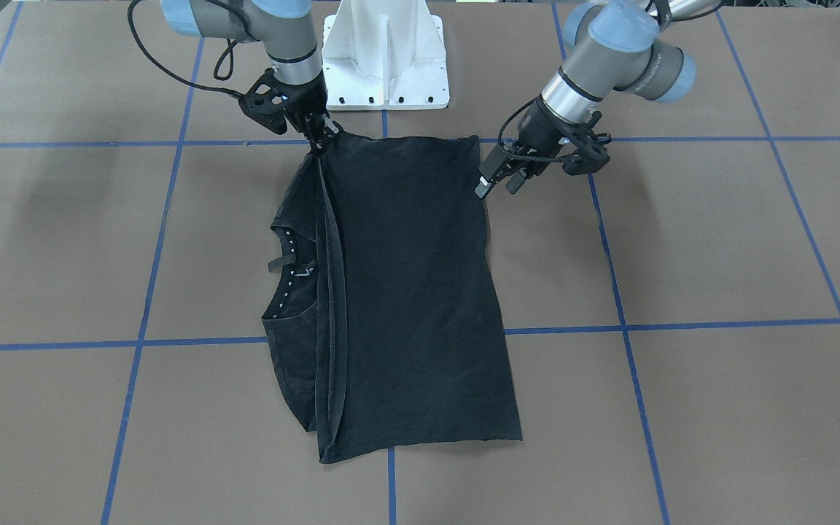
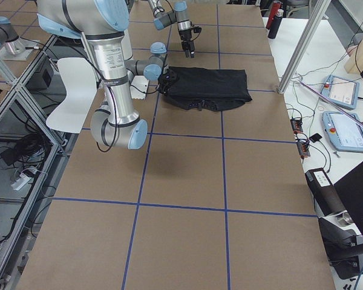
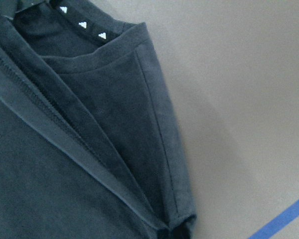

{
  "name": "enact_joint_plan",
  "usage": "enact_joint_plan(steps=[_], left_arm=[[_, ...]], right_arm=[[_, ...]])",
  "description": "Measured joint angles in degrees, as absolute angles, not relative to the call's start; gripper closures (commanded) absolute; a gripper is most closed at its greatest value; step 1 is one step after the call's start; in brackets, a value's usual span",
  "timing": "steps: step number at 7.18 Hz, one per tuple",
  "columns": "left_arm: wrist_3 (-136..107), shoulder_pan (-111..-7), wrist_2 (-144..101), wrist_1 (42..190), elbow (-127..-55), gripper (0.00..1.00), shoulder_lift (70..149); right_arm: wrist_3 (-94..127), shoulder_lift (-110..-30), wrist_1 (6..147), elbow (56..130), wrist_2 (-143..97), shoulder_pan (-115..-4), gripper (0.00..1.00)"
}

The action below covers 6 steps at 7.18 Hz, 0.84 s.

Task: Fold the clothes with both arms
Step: 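Move the left gripper to the shirt's near edge, closest to the robot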

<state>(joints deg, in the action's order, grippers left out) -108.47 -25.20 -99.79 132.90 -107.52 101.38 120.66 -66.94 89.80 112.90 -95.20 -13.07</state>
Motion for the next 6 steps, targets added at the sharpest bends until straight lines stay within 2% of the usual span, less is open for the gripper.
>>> enact_joint_plan(steps=[4, 6], left_arm=[[-115.2, -16.5, -95.9, 132.9, -108.8, 0.29, 99.1], [-117.2, -13.9, -95.5, 133.0, -108.9, 0.30, 99.0]], right_arm=[[120.7, -67.3, 89.8, 113.3, -95.2, -13.0, 1.00], [120.7, -67.3, 89.8, 113.3, -95.2, -12.9, 1.00]])
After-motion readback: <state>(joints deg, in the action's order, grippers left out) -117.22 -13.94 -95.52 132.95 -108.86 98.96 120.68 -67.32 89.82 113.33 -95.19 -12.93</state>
